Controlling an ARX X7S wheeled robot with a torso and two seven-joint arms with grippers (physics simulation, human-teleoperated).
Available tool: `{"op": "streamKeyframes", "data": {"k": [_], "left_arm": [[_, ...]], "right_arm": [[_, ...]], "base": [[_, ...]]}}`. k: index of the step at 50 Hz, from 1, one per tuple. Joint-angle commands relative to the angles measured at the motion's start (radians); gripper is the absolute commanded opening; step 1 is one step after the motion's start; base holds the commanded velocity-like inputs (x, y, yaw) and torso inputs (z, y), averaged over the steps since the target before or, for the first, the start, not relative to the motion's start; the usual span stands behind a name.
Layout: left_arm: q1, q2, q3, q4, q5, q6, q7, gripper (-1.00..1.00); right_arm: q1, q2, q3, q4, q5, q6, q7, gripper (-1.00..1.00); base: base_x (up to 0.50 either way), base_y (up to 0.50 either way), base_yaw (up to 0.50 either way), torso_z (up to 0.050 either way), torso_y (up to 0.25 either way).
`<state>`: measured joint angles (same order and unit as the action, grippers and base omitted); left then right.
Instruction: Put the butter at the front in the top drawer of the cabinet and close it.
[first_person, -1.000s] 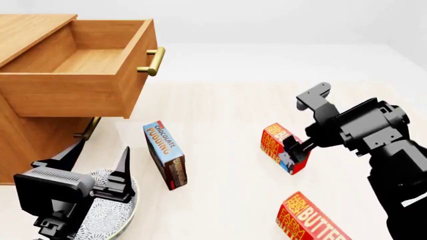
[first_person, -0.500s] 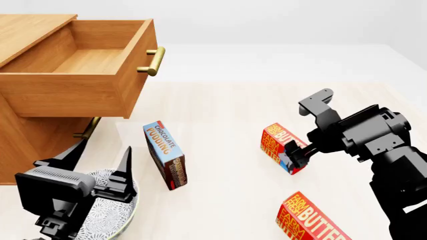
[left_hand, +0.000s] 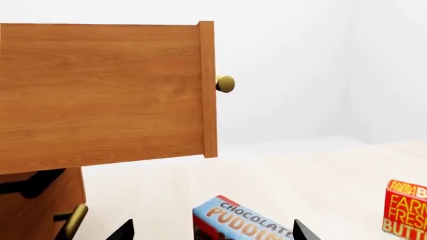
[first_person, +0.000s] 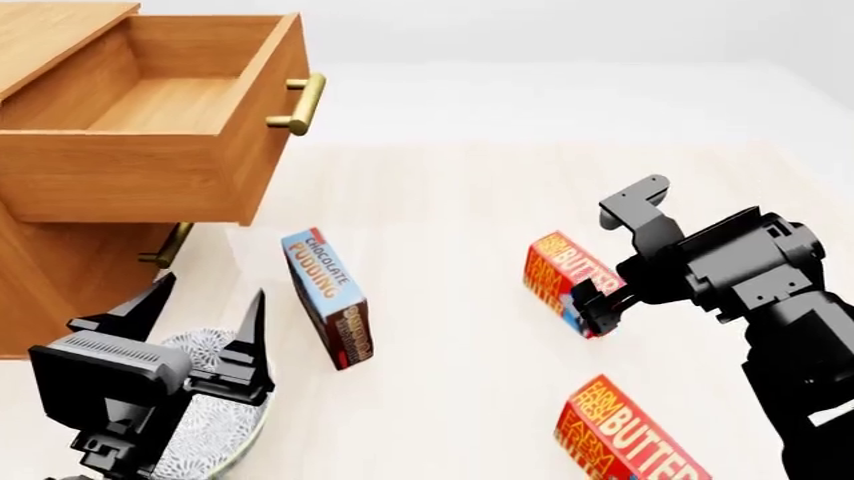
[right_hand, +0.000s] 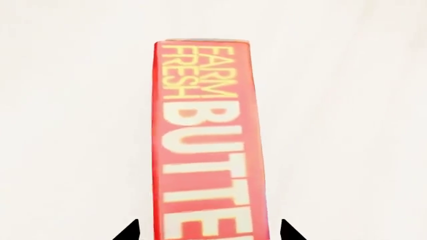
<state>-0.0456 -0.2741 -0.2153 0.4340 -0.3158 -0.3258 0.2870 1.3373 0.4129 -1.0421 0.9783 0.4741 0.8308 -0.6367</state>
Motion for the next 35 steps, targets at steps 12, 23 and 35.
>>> {"op": "streamKeyframes", "data": {"k": [12,23,35], "left_arm": [[0.002,-0.008,0.002,0.007,-0.013,0.003,-0.009,1.00],[0.000,-0.011,-0.006,0.016,-0.028,-0.003,-0.017,1.00],[0.005,-0.017,-0.009,0.029,-0.038,-0.005,-0.022,1.00]], "right_arm": [[-0.007,0.012,0.006,-0.030,0.006,0.013,0.007,1.00],[-0.015,0.038,0.033,-0.092,0.023,0.023,0.042,-1.00],[-0.011,0.052,0.093,-0.104,0.031,-0.042,0.127,-1.00]], "base": [[0.00,0.00,0.00,0.002,-0.110],[0.00,0.00,0.00,0.000,0.000],[0.00,0.00,0.00,0.000,0.000]]}}
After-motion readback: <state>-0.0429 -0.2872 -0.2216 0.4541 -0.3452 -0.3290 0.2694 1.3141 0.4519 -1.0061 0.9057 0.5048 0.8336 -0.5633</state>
